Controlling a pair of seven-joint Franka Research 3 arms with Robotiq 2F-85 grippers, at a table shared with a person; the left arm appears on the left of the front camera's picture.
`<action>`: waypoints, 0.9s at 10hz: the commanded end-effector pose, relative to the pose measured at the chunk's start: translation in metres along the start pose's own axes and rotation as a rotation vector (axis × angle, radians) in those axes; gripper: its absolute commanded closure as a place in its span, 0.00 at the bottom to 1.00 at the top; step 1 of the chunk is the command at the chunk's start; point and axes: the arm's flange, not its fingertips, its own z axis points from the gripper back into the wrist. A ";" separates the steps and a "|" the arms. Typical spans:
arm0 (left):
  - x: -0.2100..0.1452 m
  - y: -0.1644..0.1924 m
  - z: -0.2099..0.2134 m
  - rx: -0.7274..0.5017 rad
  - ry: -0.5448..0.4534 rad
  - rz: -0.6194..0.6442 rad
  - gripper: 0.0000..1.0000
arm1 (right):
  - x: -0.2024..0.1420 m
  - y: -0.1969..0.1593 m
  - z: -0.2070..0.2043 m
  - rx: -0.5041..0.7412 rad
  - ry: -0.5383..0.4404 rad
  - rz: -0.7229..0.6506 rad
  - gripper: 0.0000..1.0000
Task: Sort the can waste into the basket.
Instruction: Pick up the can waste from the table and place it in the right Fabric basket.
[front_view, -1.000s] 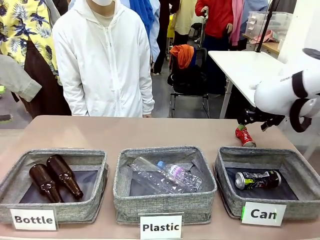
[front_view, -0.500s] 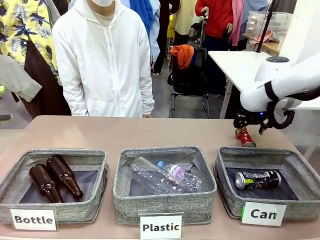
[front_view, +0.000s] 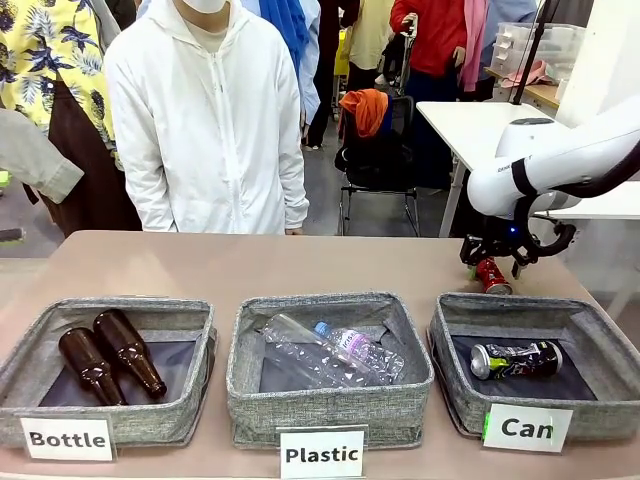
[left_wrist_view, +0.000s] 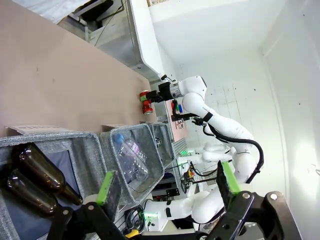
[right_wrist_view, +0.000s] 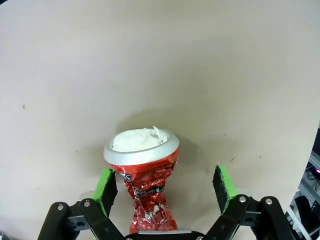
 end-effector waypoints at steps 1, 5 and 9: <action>-0.001 -0.003 0.002 -0.002 0.011 0.005 0.00 | 0.009 0.003 0.005 0.013 0.024 0.029 0.30; -0.001 -0.003 0.002 -0.002 0.011 0.005 0.00 | 0.008 0.004 0.002 0.011 0.033 0.011 1.00; -0.001 -0.003 0.002 -0.002 0.011 0.005 0.00 | 0.004 0.005 0.006 -0.005 0.025 0.028 1.00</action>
